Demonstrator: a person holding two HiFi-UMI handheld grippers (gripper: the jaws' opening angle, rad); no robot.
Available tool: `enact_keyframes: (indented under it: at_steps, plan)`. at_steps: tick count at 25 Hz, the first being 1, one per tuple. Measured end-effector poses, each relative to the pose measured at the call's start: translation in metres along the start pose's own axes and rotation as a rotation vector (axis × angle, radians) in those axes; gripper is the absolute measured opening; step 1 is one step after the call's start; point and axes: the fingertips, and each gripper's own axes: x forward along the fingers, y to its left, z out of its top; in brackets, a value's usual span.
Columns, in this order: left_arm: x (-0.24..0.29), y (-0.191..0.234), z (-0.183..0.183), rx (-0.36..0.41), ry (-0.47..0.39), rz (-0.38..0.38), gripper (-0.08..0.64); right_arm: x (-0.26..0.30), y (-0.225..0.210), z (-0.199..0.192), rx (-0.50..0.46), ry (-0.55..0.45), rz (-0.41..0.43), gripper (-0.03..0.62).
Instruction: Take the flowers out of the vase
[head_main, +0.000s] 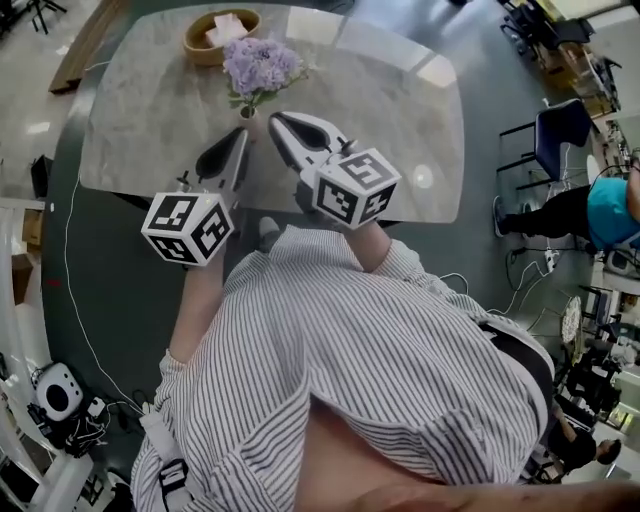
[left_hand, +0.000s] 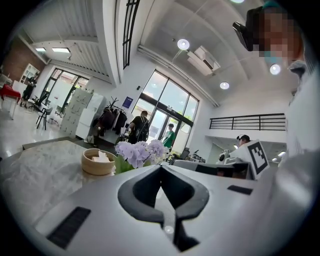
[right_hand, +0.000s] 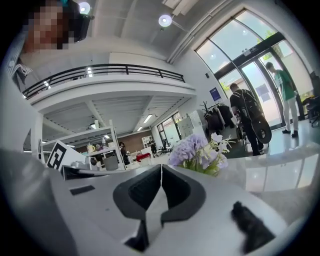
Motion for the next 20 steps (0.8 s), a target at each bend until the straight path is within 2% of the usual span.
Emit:
enact_keyframes:
  at_steps: [9,15,20]
  plan:
    - [0.029,0.023,-0.001,-0.025,0.021,0.039,0.009,0.027,-0.021,-0.005,0.017,0.046,0.054,0.015]
    - [0.035,0.031,-0.008,-0.038,0.046,0.036,0.009,0.035,-0.025,-0.018,0.044,0.070,0.046,0.015]
    - [0.035,0.038,-0.010,-0.049,0.073,0.018,0.009,0.037,-0.034,-0.016,0.062,0.064,0.005,0.015]
